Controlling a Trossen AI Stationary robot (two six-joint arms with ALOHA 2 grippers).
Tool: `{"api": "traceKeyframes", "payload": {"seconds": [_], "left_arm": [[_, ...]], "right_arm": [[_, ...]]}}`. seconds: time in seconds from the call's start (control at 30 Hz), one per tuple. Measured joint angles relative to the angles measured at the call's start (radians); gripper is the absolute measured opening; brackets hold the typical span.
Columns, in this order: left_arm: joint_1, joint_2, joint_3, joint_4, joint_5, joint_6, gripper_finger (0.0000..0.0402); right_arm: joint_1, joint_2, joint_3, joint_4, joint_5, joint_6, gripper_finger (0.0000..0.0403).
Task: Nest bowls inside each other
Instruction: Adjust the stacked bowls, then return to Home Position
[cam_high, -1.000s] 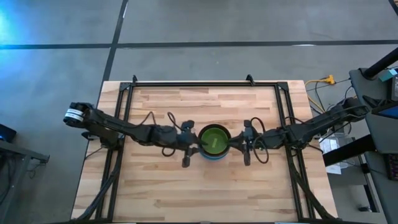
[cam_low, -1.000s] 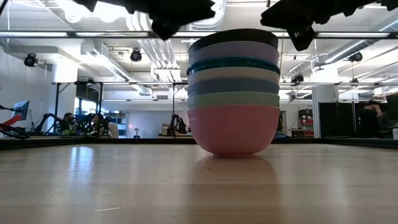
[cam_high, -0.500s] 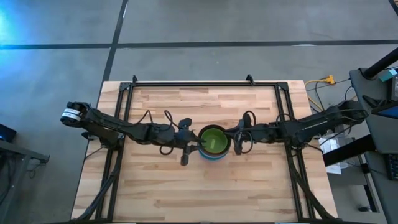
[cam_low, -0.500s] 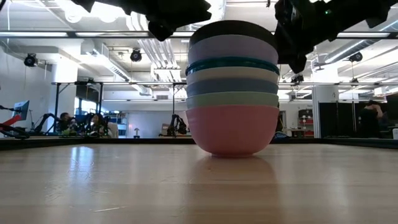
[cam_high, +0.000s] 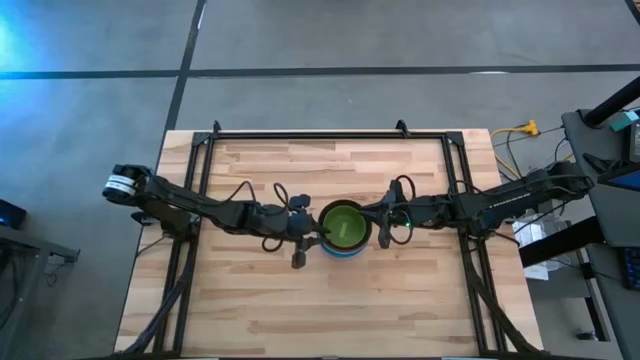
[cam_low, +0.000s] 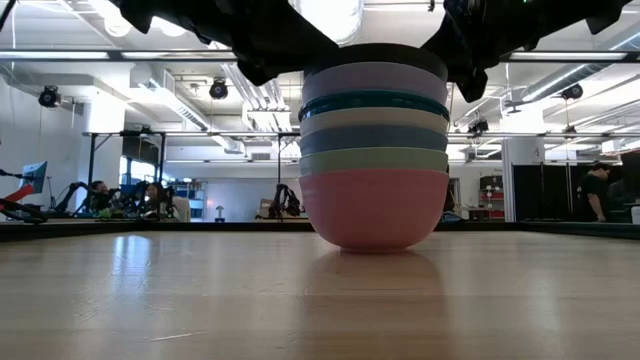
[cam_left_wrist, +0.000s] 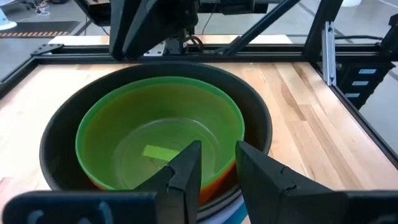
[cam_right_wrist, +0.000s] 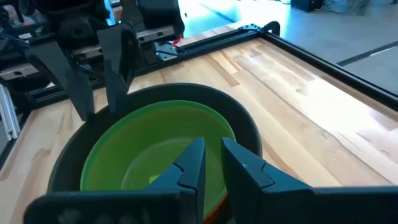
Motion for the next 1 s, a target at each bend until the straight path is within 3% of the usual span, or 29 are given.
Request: {"api": "traceKeyframes", "payload": {"seconds": [0.23, 0.4, 0.53, 0.67, 0.87, 1.0], "left_arm": [[0.000, -0.009, 0.000, 0.000, 0.000, 0.001, 0.0084], [0.000, -0.088, 0.000, 0.008, -0.014, 0.001, 0.0084], [0.000, -0.203, 0.000, 0.019, -0.073, 0.003, 0.0084], [0.016, -0.296, -0.001, 0.024, -0.084, 0.000, 0.0084], [0.079, -0.438, -0.001, 0.040, -0.085, -0.022, 0.0084], [0.129, -0.563, -0.001, 0.037, -0.085, 0.011, 0.0084]], "right_arm": [[0.000, 0.000, 0.001, 0.001, -0.004, 0.001, 0.0047], [0.000, -0.013, 0.032, 0.048, -0.016, -0.012, 0.0047], [-0.001, -0.019, 0.077, 0.180, -0.141, -0.052, 0.0047], [-0.027, -0.015, 0.110, 0.418, -0.276, -0.051, 0.0047], [-0.175, -0.033, 0.119, 0.756, -0.474, -0.003, 0.0047], [-0.287, -0.118, 0.117, 0.785, -0.508, -0.018, 0.0047]]}}
